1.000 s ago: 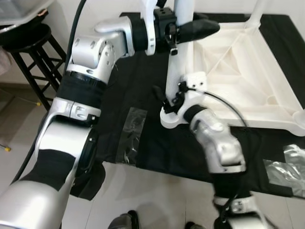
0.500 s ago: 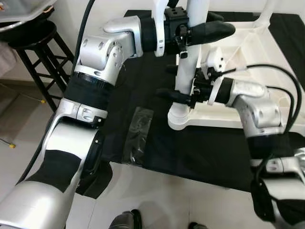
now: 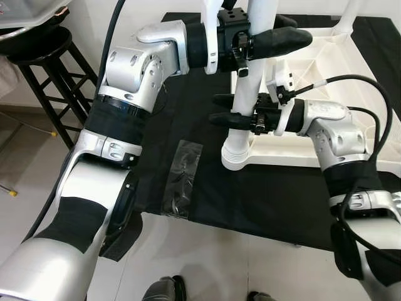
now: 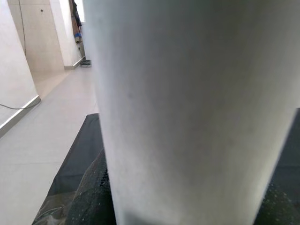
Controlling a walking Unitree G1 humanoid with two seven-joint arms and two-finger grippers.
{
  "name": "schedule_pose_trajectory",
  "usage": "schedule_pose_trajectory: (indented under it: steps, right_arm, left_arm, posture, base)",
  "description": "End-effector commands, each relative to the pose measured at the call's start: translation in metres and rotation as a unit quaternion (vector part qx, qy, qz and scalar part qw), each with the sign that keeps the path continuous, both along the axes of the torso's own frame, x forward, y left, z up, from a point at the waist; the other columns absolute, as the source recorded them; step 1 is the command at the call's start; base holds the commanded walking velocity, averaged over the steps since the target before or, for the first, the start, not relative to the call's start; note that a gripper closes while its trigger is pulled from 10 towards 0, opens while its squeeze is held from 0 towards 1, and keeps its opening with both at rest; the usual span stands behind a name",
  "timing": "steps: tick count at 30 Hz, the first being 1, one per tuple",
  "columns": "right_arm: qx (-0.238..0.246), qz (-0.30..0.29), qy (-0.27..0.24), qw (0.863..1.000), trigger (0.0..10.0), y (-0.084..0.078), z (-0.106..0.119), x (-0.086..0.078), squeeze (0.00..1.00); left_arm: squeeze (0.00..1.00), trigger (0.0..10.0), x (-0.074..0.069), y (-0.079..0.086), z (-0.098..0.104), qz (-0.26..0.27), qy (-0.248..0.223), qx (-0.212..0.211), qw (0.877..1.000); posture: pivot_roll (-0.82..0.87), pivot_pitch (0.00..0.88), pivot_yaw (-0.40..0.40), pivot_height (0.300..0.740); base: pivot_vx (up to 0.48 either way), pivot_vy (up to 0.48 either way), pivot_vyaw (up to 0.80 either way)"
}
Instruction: Building children table
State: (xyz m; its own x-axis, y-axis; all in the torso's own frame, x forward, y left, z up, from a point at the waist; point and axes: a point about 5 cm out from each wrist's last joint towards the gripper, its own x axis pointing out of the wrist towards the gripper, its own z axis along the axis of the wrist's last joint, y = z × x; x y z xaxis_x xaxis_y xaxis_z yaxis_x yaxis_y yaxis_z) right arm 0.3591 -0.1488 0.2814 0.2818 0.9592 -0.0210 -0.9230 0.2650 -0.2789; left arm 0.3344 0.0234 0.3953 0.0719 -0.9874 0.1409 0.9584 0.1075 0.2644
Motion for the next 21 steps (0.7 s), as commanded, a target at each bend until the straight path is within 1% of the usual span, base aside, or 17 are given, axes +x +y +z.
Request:
schedule_pose_trajectory:
  steps: [1,2,3,4,5,6,8,9,10,11,12,13,14,16,17,20,21]
  right_arm:
    - [0.000,0.005,0.009,1.000,0.0,0.004,-0.008,0.001,0.00]
    - [0.001,-0.011,0.010,1.000,0.0,0.003,-0.012,0.003,0.00]
    - [0.001,-0.038,0.013,0.999,0.0,0.003,-0.017,0.005,0.00]
    - [0.002,-0.071,0.017,0.997,0.0,0.005,-0.025,0.005,0.00]
    - [0.002,-0.071,0.017,0.997,0.0,0.005,-0.025,0.005,0.00]
    - [0.004,-0.096,0.020,0.995,0.0,0.007,-0.032,0.003,0.00]
    - [0.004,-0.096,0.020,0.995,0.0,0.007,-0.032,0.003,0.00]
    - [0.007,-0.115,0.028,0.993,0.0,0.010,-0.040,-0.002,0.00]
    - [0.017,-0.142,0.047,0.989,0.0,0.019,-0.051,-0.009,0.00]
    - [0.057,-0.255,0.076,0.962,0.0,0.037,-0.066,-0.012,0.00]
    - [0.057,-0.255,0.076,0.962,0.0,0.037,-0.066,-0.012,0.00]
    - [0.082,-0.391,0.109,0.910,0.0,0.044,-0.083,-0.019,0.00]
    - [0.084,-0.453,0.126,0.879,0.0,0.055,-0.099,-0.034,0.00]
    - [0.084,-0.453,0.126,0.879,0.0,0.055,-0.099,-0.034,0.00]
    - [0.089,-0.473,0.128,0.867,0.0,0.074,-0.111,-0.046,0.00]
    - [0.093,-0.466,0.120,0.872,0.0,0.079,-0.109,-0.044,0.00]
    - [0.098,-0.464,0.114,0.873,0.0,0.082,-0.105,-0.040,0.00]
  left_arm:
    - [0.00,0.0,-0.004,-0.007,-0.013,-0.038,0.020,0.027,0.999]
    - [0.00,0.0,-0.004,-0.007,-0.012,-0.033,0.012,0.024,0.999]
    - [1.00,10.0,-0.004,-0.006,-0.012,-0.031,0.008,0.021,0.999]
    - [1.00,10.0,-0.004,-0.006,-0.011,-0.031,0.007,0.017,0.999]
    - [1.00,10.0,-0.004,-0.006,-0.011,-0.031,0.007,0.017,0.999]
    - [1.00,10.0,-0.004,-0.006,-0.011,-0.031,0.007,0.014,0.999]
    - [1.00,10.0,-0.004,-0.006,-0.011,-0.031,0.007,0.014,0.999]
    - [1.00,10.0,-0.004,-0.005,-0.011,-0.027,0.008,0.012,1.000]
    - [1.00,10.0,-0.003,-0.004,-0.011,-0.024,0.006,0.012,1.000]
    - [1.00,10.0,-0.002,-0.002,-0.010,-0.017,0.004,0.013,1.000]
    - [1.00,10.0,-0.002,-0.002,-0.010,-0.017,0.004,0.013,1.000]
    - [0.41,10.0,-0.001,0.000,-0.010,-0.013,0.002,0.014,1.000]
    - [0.00,10.0,0.000,0.001,-0.009,-0.010,0.003,0.016,1.000]
    - [0.00,10.0,0.000,0.001,-0.009,-0.010,0.003,0.016,1.000]
    - [0.00,10.0,0.001,0.000,-0.010,-0.005,0.009,0.019,1.000]
    - [0.00,10.0,0.001,0.000,-0.011,-0.008,0.011,0.022,1.000]
    - [0.00,10.0,0.002,0.000,-0.011,-0.007,0.011,0.024,1.000]
  posture:
    - [0.07,0.192,0.079,0.740]
    - [0.07,0.192,0.079,0.740]
    - [0.06,0.191,0.071,0.740]
    - [0.06,0.195,0.069,0.740]
    - [0.06,0.195,0.069,0.740]
    - [0.06,0.195,0.069,0.740]
    - [0.06,0.195,0.069,0.740]
    - [0.06,0.200,0.070,0.740]
    - [0.06,0.202,0.065,0.740]
    - [0.07,0.201,0.060,0.740]
    - [0.07,0.201,0.060,0.740]
    - [0.07,0.204,0.061,0.740]
    - [0.07,0.210,0.065,0.740]
    - [0.07,0.210,0.065,0.740]
    - [0.07,0.202,0.083,0.740]
    - [0.07,0.198,0.086,0.740]
    - [0.07,0.192,0.083,0.740]
  base:
    - [0.000,0.000,0.00]
    - [0.000,0.000,0.00]
    - [0.000,0.000,0.00]
    - [0.000,0.000,0.00]
    - [0.000,0.000,0.00]
    - [0.000,0.000,0.00]
    - [0.000,0.000,0.00]
    - [0.000,0.000,0.00]
    - [0.000,0.000,0.00]
    - [0.000,0.000,0.00]
    - [0.000,0.000,0.00]
    - [0.000,0.000,0.00]
    - [0.000,0.000,0.00]
    - [0.000,0.000,0.00]
    - [0.000,0.000,0.00]
    - [0.000,0.000,0.00]
    - [0.000,0.000,0.00]
